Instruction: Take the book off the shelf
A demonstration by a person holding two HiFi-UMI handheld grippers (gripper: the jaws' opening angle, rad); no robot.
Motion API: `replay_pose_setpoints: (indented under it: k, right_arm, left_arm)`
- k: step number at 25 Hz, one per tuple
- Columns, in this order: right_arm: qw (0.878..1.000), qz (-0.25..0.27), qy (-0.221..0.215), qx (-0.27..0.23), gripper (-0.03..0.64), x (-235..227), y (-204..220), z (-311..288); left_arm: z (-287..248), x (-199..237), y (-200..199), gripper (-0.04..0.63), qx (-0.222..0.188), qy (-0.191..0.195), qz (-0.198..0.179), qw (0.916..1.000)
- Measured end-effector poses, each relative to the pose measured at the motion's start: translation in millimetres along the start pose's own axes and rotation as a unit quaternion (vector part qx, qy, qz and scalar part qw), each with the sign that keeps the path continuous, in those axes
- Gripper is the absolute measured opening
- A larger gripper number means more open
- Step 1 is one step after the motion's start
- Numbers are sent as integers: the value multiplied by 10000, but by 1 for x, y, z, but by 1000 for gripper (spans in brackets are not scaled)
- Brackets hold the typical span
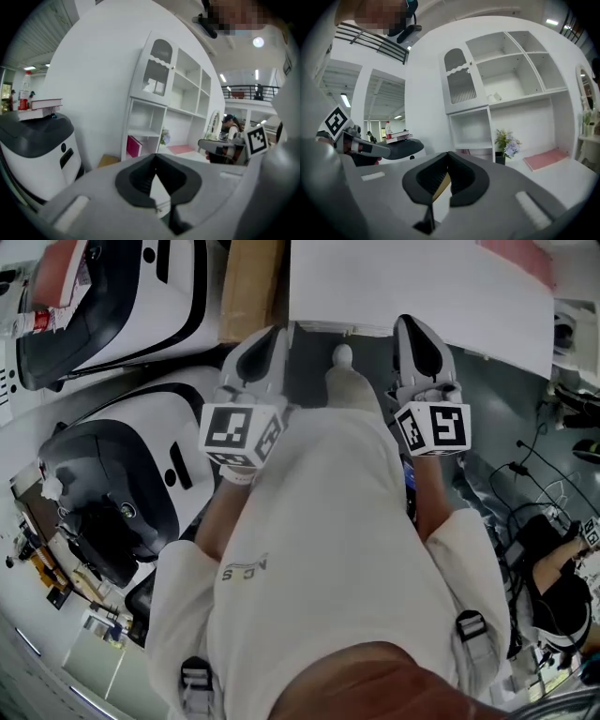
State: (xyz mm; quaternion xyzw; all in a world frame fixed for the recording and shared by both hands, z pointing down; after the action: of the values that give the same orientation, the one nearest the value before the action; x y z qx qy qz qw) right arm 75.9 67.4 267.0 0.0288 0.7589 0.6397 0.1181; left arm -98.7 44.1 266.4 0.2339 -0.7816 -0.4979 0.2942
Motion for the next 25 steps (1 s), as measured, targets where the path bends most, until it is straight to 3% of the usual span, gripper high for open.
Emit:
replay_pose_setpoints:
  k: [7, 16, 25]
  right_arm:
    - [9981, -7, -614, -66, -5, -48, -13, -58]
    - [9987, -285, -423, -79, -5, -86, -16, -99]
    - [9990, -315, -320, -58, -5, -93, -12, -149]
  left_arm:
    - [-66, -6, -23, 0, -66, -411, 21, 9991]
    - [-108, -2, -19, 0, 122, -370, 95, 9992]
    - [-127, 21, -27, 0, 101, -479, 164, 9987]
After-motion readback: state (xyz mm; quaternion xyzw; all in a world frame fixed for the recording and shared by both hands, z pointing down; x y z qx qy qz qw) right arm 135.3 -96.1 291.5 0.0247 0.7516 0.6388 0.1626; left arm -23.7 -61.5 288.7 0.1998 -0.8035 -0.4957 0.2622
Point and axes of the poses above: the fingertips, and each gripper's own axes: z backward along the fingers, x to its left, y out of its underside, the point moved 1 cm from there along z, backward along the fingers, and after that the axes turned 3 degrees about y, right-handed, at the moved point
